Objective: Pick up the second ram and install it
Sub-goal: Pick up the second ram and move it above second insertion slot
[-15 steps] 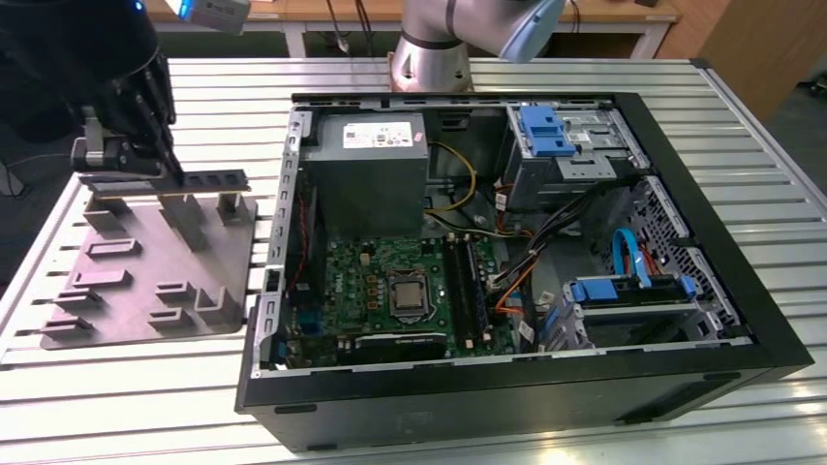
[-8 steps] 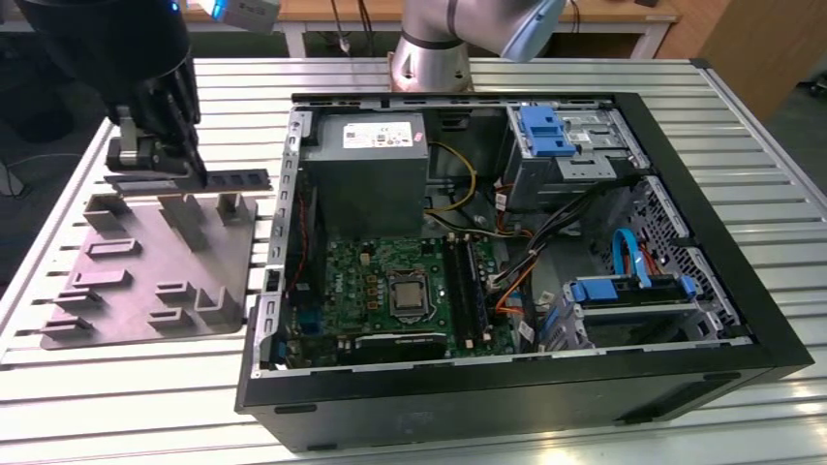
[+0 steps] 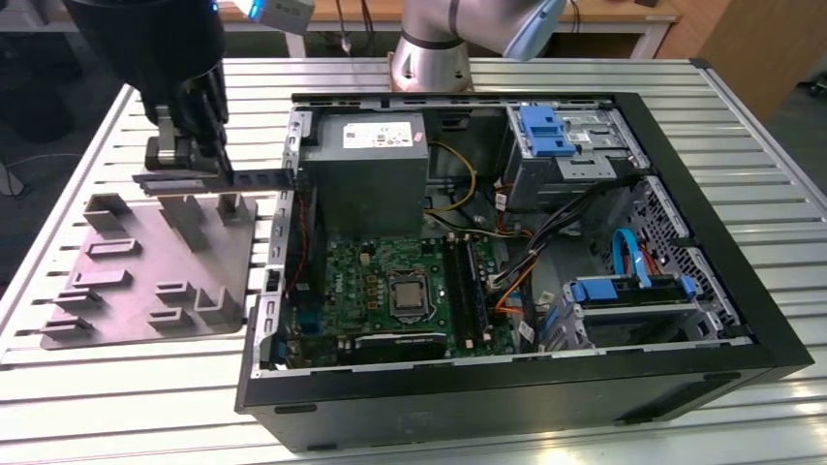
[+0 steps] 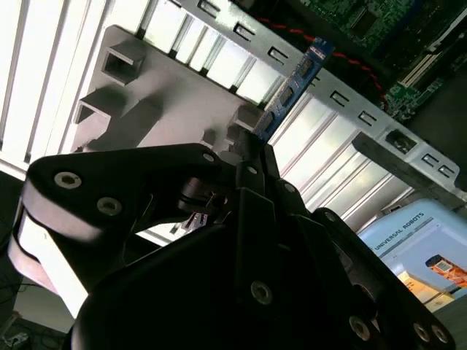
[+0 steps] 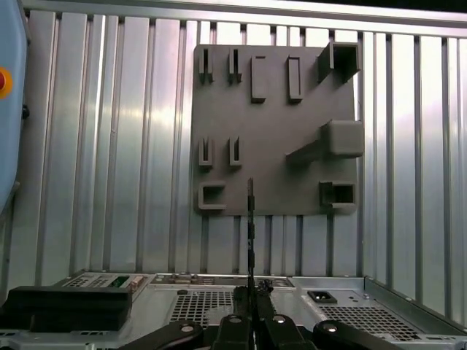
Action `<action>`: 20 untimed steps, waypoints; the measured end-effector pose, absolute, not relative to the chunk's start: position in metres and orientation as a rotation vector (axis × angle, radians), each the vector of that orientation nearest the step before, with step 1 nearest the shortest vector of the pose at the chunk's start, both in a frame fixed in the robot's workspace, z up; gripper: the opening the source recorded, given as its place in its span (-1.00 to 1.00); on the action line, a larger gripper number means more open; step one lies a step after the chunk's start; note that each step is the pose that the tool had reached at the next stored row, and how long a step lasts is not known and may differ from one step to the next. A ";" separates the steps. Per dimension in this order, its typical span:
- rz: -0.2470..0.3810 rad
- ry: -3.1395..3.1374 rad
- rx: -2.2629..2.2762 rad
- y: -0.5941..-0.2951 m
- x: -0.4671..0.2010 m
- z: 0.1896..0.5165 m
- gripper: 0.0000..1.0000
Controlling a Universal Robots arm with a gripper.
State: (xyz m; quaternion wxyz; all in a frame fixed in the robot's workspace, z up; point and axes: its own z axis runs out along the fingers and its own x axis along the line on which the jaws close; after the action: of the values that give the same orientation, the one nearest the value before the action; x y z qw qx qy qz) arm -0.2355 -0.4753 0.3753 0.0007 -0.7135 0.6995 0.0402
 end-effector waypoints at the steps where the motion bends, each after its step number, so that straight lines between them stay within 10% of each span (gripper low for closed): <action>1: 0.127 2.197 -2.241 -0.475 -0.233 0.375 -0.72; 20: 0.132 2.199 -2.243 -0.475 -0.181 0.375 -0.72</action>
State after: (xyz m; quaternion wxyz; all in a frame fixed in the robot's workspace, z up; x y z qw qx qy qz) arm -0.1814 -0.4753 0.3748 -0.0010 -0.7134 0.6995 0.0420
